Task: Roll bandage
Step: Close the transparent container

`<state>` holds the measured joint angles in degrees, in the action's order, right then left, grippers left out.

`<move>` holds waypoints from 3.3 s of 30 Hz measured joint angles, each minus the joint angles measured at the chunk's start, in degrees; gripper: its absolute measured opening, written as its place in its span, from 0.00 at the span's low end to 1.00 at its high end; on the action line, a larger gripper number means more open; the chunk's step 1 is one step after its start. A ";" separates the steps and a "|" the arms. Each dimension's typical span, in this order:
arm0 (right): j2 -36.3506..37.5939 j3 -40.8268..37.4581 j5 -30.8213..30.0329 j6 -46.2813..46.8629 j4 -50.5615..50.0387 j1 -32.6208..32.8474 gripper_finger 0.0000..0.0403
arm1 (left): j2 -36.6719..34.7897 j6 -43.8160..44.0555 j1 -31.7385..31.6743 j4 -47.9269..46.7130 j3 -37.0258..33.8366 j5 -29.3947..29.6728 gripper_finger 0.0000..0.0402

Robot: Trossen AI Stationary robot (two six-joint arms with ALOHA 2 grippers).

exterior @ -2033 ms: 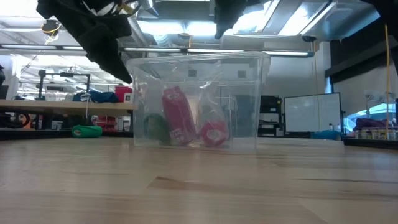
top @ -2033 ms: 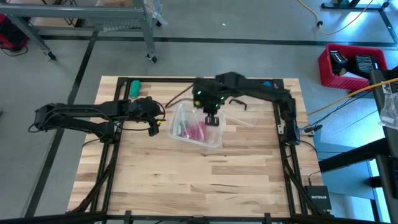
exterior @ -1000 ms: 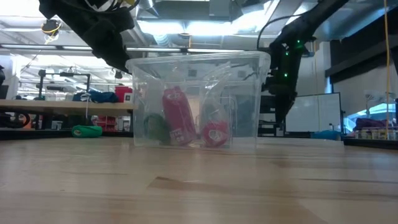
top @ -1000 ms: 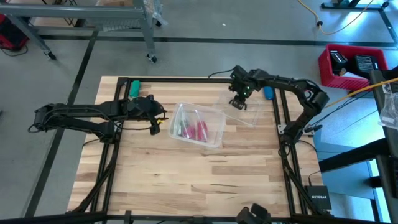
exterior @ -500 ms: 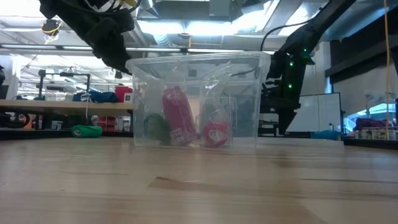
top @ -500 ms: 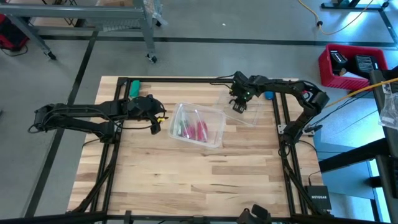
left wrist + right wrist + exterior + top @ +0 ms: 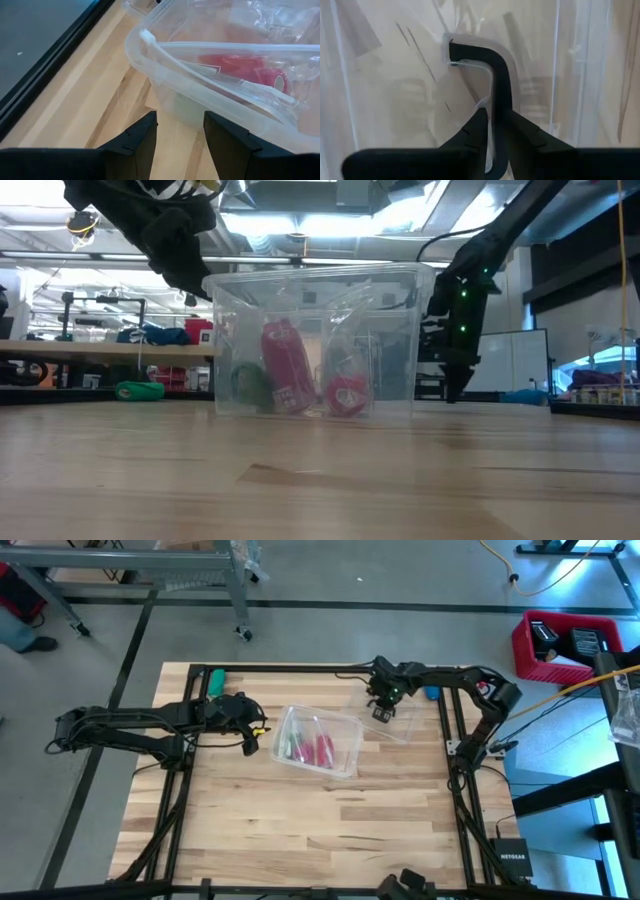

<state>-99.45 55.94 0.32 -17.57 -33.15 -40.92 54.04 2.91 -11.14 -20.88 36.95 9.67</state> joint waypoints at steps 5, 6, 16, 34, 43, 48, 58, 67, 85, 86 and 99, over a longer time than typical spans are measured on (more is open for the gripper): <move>-1.69 0.02 -1.21 0.00 0.39 0.01 0.15 | 0.00 0.11 0.00 -0.06 0.00 0.00 0.39; -1.70 0.02 -1.36 0.01 0.48 0.01 0.15 | 0.00 0.12 0.00 0.01 0.00 0.00 0.39; -3.01 0.04 -2.75 0.12 0.61 0.08 0.15 | 0.00 0.19 0.00 -0.23 0.00 0.00 0.39; -3.45 0.00 -4.60 -0.30 2.34 0.03 0.15 | 0.91 1.19 0.00 -0.57 -0.02 -0.02 0.39; -3.45 0.00 -3.97 0.43 2.52 -0.03 0.13 | 0.90 1.21 0.00 -0.75 -0.02 -0.02 0.39; -3.45 0.00 -4.56 0.39 2.75 -0.03 0.02 | 0.90 1.33 0.00 -0.75 -0.02 -0.02 0.39; -2.12 -0.32 -7.42 -2.92 2.88 0.08 0.01 | 0.85 1.23 0.00 -0.80 -0.02 -0.02 0.39; 7.61 -0.61 -9.94 -4.19 -2.42 -0.01 0.00 | 0.85 1.21 0.00 -0.77 -0.02 -0.02 0.39; 17.04 -0.44 -3.36 4.12 -7.99 0.01 0.18 | 0.83 1.39 0.02 -0.97 -0.02 0.00 0.39; 16.89 -0.44 -1.07 4.18 -8.42 0.01 0.21 | 0.83 1.41 0.02 -1.11 -0.02 -0.02 0.39; 16.71 -0.49 9.01 4.22 -10.09 0.08 0.44 | 0.83 1.48 0.02 -1.04 -0.02 -0.01 0.39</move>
<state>-82.74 55.46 9.33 -13.35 -43.23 -40.84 54.87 4.39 -11.11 -21.91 36.93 9.66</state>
